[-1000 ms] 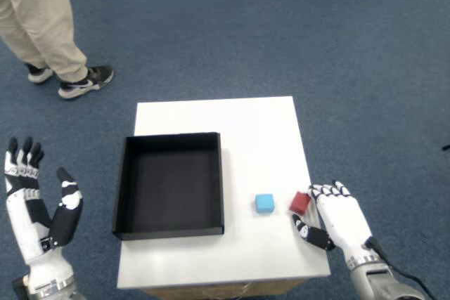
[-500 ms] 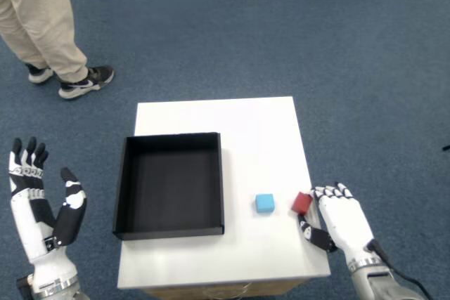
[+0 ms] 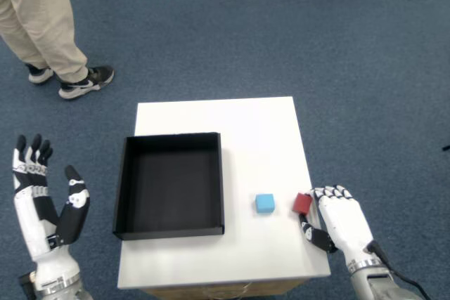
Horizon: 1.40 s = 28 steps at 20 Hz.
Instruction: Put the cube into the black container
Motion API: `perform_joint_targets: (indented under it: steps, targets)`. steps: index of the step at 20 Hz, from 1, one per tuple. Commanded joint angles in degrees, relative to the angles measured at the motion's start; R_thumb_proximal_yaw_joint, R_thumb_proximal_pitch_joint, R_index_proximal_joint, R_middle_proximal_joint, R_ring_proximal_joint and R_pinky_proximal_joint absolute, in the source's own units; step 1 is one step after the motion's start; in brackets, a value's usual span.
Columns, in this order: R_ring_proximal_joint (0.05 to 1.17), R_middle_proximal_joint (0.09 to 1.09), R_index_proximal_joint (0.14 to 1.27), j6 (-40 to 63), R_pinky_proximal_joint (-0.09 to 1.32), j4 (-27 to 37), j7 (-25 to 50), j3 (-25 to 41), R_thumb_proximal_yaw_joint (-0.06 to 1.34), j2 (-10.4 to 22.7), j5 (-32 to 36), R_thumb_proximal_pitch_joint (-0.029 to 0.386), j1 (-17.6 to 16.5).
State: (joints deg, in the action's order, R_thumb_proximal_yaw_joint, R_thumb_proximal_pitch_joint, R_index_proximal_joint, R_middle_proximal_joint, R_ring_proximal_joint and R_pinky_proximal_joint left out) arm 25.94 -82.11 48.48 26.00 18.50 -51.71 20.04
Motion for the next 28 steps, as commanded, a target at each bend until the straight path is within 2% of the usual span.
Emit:
perform_joint_targets:
  steps: [1, 4, 7, 12, 15, 23, 24, 25, 26, 27, 28]
  targets:
    - [0.29, 0.36, 1.11, 0.1, 0.22, -0.1, 0.2, -0.8, 1.24, 1.9, 0.6, 0.17, 1.1]
    - [0.29, 0.36, 1.1, 3.3, 0.22, 1.9, 4.1, -0.7, 1.24, 1.8, 0.3, 0.171, 1.4]
    - [0.29, 0.36, 1.1, 10.8, 0.23, 5.2, 13.1, -0.1, 1.24, 2.4, -0.7, 0.171, 1.3]
    - [0.28, 0.36, 1.1, 14.7, 0.2, 5.4, 21.4, 0.9, 1.24, 3.1, -2.5, 0.17, 2.0]
    - [0.27, 0.35, 1.1, 18.9, 0.18, 8.5, 28.5, 2.4, 1.23, 3.4, -4.6, 0.169, 2.9]
    - [0.27, 0.37, 1.11, 21.7, 0.17, 12.6, 41.2, 6.0, 1.22, 4.3, -10.1, 0.166, 4.3]
    - [0.27, 0.37, 1.0, 21.8, 0.17, 12.8, 41.8, 6.2, 1.15, 4.5, -10.4, 0.157, 4.4]
    - [0.27, 0.37, 0.75, 21.9, 0.17, 12.3, 41.8, 6.3, 1.0, 4.7, -10.6, 0.122, 4.7]
    - [0.27, 0.35, 0.57, 21.8, 0.17, 11.5, 41.5, 6.4, 0.84, 4.8, -10.7, 0.052, 5.0]
    - [0.25, 0.33, 0.51, 21.5, 0.17, 10.8, 41.2, 6.5, 0.75, 4.9, -10.9, 0.003, 5.3]
    - [0.25, 0.32, 0.5, 20.8, 0.16, 10.0, 40.7, 6.6, 0.72, 5.0, -11.2, -0.006, 5.5]
